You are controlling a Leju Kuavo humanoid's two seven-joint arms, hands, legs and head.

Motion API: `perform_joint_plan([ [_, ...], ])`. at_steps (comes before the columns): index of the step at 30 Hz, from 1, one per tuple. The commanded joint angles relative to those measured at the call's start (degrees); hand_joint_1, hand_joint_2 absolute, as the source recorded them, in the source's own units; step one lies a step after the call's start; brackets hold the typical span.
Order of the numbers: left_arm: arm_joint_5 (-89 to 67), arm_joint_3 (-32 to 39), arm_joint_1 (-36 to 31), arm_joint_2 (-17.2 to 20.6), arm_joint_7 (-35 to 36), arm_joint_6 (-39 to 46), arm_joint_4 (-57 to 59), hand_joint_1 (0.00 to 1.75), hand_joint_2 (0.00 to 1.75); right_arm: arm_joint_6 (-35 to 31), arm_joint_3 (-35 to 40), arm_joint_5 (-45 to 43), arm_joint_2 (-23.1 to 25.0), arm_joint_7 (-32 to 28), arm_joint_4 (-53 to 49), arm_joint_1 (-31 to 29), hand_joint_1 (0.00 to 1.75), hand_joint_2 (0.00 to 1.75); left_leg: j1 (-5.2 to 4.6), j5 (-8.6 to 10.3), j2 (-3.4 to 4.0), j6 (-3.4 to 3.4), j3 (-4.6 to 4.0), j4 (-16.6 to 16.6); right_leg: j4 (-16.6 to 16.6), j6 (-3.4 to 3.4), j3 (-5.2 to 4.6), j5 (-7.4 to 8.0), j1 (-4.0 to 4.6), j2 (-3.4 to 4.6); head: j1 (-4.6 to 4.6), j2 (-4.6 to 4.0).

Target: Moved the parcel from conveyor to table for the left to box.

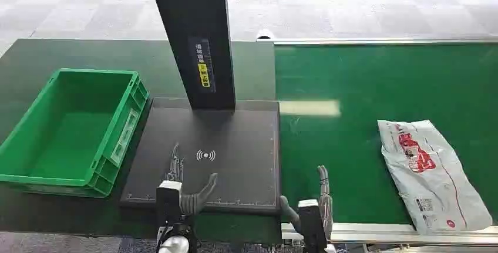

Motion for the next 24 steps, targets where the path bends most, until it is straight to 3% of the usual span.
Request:
perform_joint_plan([
  [1, 0.1, -0.9, -1.0, 0.8, 0.1, -0.3, 2.1, 0.00, 1.75, -0.3, 0.6, -0.4, -0.4, 0.2, 1.5, -1.2, 0.00, 1.75, -0.04, 0.02, 0.06, 0.07, 0.09, -0.1, -0.1, -0.04, 0.09, 0.01, -0.01, -0.09, 0.00, 0.00],
  [14, -1.5, -1.4, 0.1, 1.5, 0.1, 2.2, -1.4, 0.00, 1.75, -0.3, 1.4, 0.0, -0.4, 1.3, 0.9, -1.4, 0.00, 1.75, -0.03, 0.01, 0.10, 0.07, 0.09, -0.1, -0.1, -0.05, 0.08, 0.02, 0.00, -0.06, 0.00, 0.00],
  [24, -2.2, -1.7, 3.6, 0.9, 0.1, 2.8, -6.9, 0.00, 1.75, -0.3, -4.5, 2.9, -1.1, 2.3, -4.6, 2.2, 0.00, 1.75, -0.06, 0.00, 0.01, 0.07, 0.07, -0.1, 0.0, -0.04, 0.08, -0.03, -0.03, -0.14, 0.00, 0.00],
])
